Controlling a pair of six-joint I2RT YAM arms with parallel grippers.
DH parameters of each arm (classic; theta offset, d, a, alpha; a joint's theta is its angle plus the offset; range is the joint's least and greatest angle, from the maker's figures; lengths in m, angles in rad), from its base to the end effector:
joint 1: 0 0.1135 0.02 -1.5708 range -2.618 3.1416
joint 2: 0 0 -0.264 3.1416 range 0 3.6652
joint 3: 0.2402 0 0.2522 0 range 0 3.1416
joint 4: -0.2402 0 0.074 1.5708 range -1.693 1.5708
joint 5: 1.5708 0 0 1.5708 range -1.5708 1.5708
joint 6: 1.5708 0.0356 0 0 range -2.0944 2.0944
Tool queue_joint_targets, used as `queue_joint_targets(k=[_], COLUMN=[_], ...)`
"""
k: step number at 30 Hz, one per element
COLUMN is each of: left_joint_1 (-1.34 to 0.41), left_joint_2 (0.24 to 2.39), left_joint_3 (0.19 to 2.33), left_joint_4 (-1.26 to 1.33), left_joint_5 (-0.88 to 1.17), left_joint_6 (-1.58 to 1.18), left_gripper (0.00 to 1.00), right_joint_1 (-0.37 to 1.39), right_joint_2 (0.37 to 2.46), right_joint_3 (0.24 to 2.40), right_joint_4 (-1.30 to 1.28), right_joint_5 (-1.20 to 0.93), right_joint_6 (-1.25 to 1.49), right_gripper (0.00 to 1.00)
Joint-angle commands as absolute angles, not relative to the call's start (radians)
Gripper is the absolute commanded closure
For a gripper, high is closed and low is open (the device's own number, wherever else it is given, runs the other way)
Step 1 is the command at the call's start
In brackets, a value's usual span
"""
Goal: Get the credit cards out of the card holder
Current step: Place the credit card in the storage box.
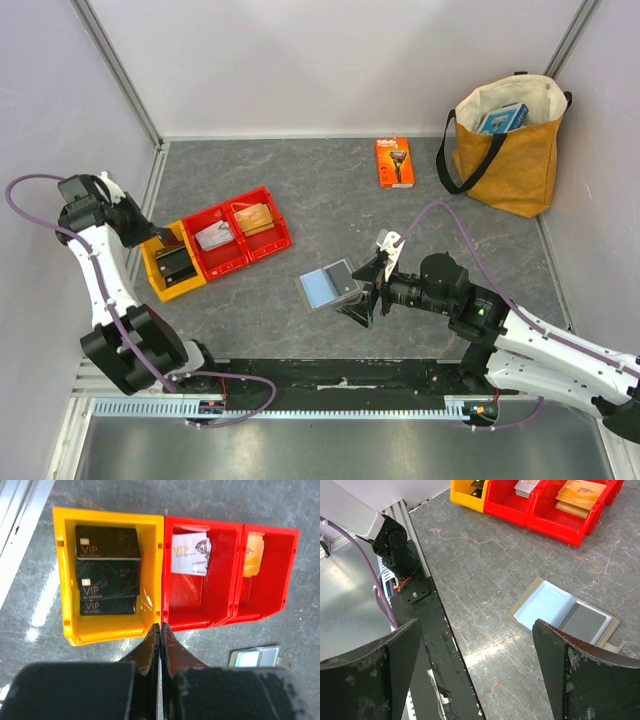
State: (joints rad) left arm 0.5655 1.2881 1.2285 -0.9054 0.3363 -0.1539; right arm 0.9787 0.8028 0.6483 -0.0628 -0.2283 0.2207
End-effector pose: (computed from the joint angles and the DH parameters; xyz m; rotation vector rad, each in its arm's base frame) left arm 0.2222 0.1271 0.3239 -0.7476 2.3606 -0.2530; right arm 0.1016 0.1655 0.3016 -0.8671 1.7036 1.0432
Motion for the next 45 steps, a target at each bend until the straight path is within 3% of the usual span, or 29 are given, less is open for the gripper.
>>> queue_joint_targets(k=[1, 20, 28, 35, 38, 45], left_joint_1=[0.578, 0.600, 0.601, 0.600, 0.600, 0.505], left_joint_2=[1.365, 1.637, 1.652, 1.641, 1.615, 1.442], left_joint_3=[1.305, 1.324, 1.345, 1.351, 1.341, 1.325], left_joint_4=[-0.951, -0.908, -0.910, -0.904, -0.888, -0.858], left_joint_5=[0.356, 0.359, 0.284, 0.219, 0.198, 0.199], left_joint_6=[-0.103, -0.063, -0.083, -0.106, -0.124, -0.176], left_gripper=[0.98, 0.97, 0.70, 0.67, 0.59, 0.33], right_joint_1=[1.015, 1.029, 1.029, 1.029, 1.029, 1.026], right_joint_2=[0.772, 0.814, 0.825, 0.834, 0.838, 0.891], right_joint_3=[0.643, 0.649, 0.655, 0.661, 0.663, 0.684], right_joint_4=[-0.060, -0.080, -0.090, -0.100, -0.101, -0.132], right_joint_5=[-0.163, -0.140, -0.135, -0.127, -0.121, -0.022], right_joint_6=[0.184, 0.161, 0.158, 0.153, 0.152, 0.181], right_gripper=[0.02, 0.02, 0.02, 0.02, 0.02, 0.02])
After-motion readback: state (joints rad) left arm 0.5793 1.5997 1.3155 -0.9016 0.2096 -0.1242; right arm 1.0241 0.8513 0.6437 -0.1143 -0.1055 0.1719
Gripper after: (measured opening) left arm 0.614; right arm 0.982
